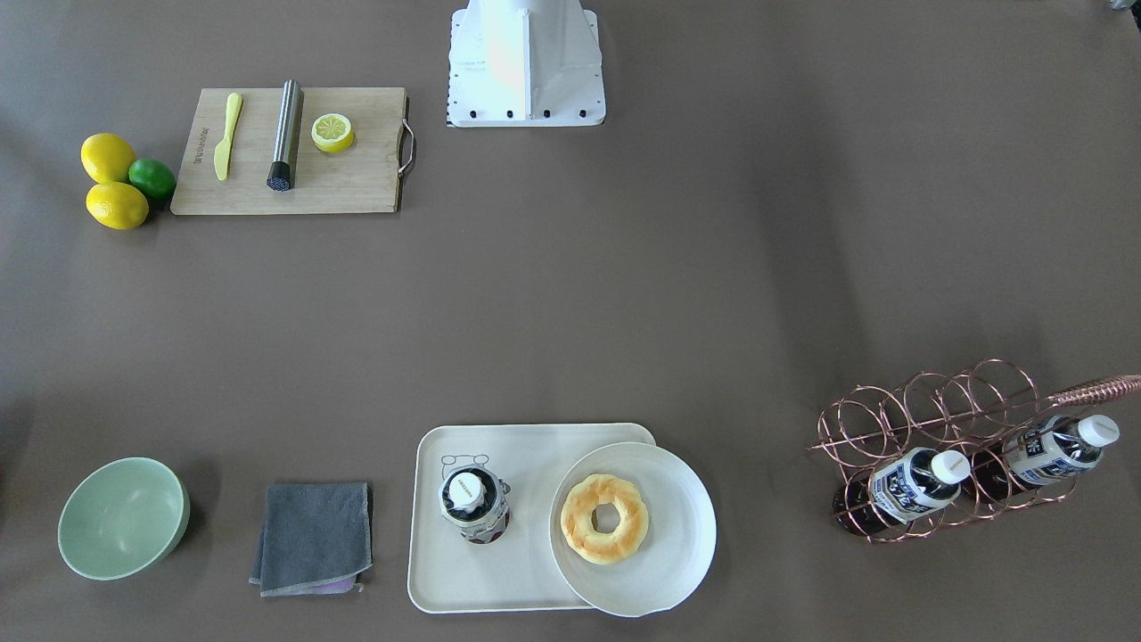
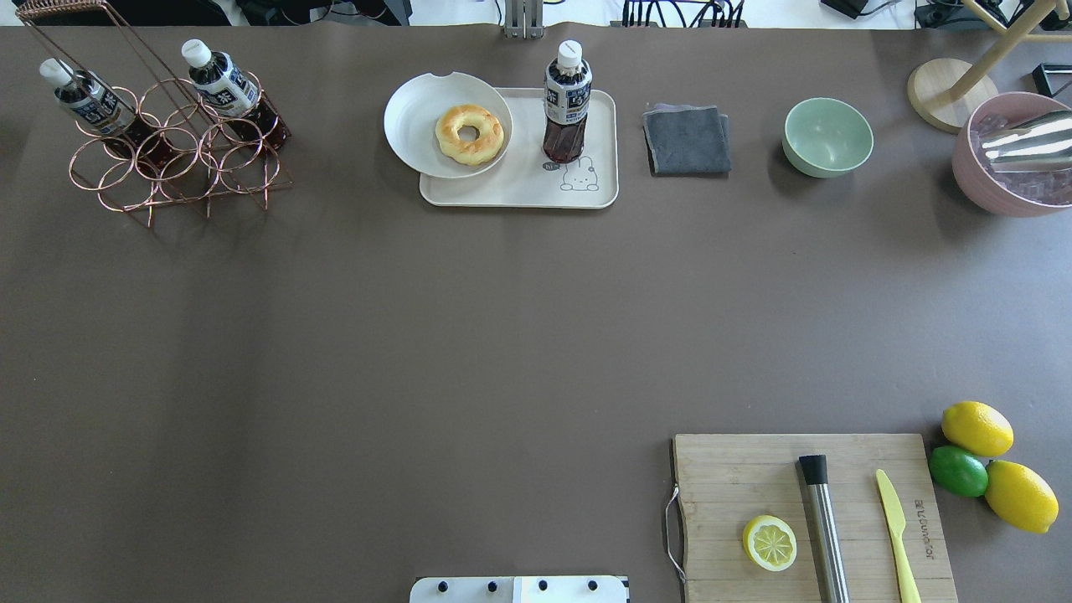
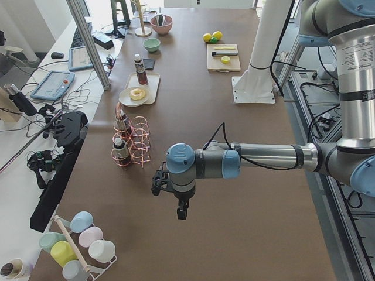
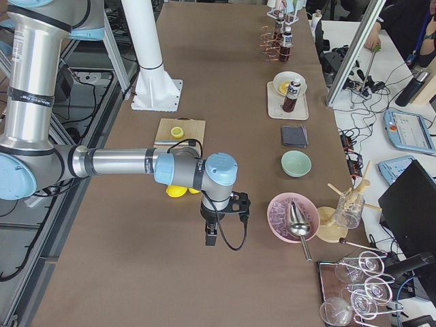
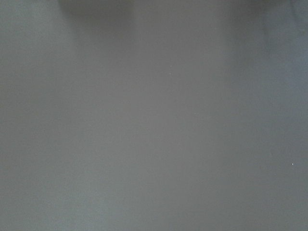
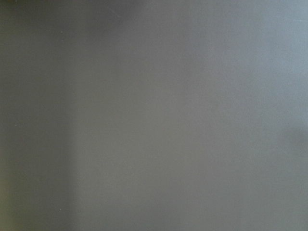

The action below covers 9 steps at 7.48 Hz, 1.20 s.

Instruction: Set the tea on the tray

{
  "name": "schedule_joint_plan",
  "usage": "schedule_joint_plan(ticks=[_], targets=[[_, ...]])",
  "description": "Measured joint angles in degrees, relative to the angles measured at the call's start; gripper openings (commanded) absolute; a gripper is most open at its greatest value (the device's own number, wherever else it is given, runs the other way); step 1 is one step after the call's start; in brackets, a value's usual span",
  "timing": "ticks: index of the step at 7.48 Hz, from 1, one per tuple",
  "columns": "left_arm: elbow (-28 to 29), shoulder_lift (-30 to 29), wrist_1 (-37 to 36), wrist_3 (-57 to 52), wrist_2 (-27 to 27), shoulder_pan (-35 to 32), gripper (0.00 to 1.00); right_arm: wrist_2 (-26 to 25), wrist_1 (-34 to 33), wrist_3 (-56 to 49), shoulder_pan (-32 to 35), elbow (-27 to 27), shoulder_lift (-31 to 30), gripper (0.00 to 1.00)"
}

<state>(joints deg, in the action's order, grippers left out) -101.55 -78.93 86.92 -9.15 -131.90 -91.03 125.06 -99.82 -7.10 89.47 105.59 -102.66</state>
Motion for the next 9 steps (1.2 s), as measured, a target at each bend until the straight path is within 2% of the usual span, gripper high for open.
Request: schedule_joint_plan(ticks=[9], targets=[[-0.3,0.8,0.1,-0.1,-0.1,-0.1,1.0,1.2,0.2,-0.1,0.0,0.0,0.0,1.0]])
